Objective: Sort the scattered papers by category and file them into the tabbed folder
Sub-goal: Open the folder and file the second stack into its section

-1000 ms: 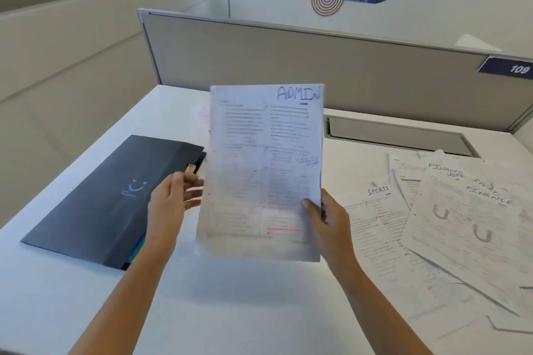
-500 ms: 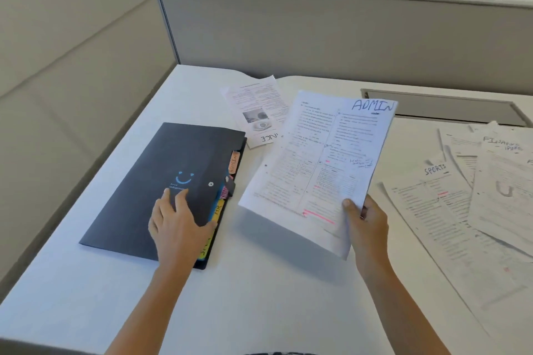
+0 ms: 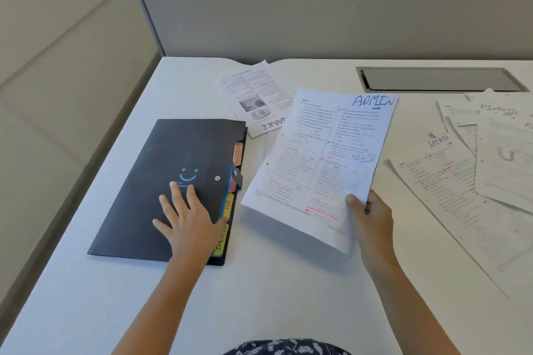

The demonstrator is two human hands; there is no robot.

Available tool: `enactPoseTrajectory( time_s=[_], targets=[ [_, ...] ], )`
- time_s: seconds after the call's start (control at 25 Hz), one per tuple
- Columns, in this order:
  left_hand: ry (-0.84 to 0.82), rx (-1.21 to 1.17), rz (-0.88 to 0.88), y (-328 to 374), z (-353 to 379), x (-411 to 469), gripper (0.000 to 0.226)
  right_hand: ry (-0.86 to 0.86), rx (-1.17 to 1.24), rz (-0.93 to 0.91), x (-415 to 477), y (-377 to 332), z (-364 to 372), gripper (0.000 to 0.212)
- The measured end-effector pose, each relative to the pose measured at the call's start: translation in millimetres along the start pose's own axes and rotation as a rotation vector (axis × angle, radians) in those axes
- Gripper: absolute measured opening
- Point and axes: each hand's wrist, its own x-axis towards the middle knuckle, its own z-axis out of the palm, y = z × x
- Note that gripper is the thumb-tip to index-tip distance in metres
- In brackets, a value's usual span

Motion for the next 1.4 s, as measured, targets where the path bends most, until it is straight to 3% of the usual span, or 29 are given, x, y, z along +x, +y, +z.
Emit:
enactPoseTrajectory(
  time_s=[0.28,0.52,0.64,0.76,0.88,1.04,1.24,1.4],
  targets=[
    [-0.084,-0.081,-0.091,9.3,-8.2,0.0,0.075,0.001,0.008,0.020,-5.5,0.7,-7.7,0.015],
    [0.029,0.168,0.033,8.8,-9.2,3.3,0.094,-0.007,-0.002,0.030,-7.4,0.0,-12.1,0.014],
    [0.006,0.087,0.020,12.8,-16.7,2.2,0.064,-0.015,0.006,0.025,-9.0,-3.0,-14.1,0.012],
    [0.077,0.220,0.121,13.0,-35.3,-5.0,0.037,-0.029,0.008,0.030,-10.3,-7.4,-15.4,0.012],
    [0.125,0.183,0.176,7.8,-61.2,-7.4,0.015,-0.047,0.035,0.019,-13.9,-14.9,-12.9,0.012],
    [0.192,-0.095,0.215,1.9,-83.8,-4.1,0.044,-0.025,0.085,-0.055,-21.3,-33.7,3.1,0.015],
    [0.164,-0.185,0.186,3.5,-87.2,-4.8,0.039,0.009,0.018,-0.197,-41.8,-65.3,41.1,0.025],
    [0.122,-0.267,0.063,3.3,-81.8,2.1,0.028,-0.048,-0.134,-0.339,-58.4,-88.6,70.1,0.039]
  ],
)
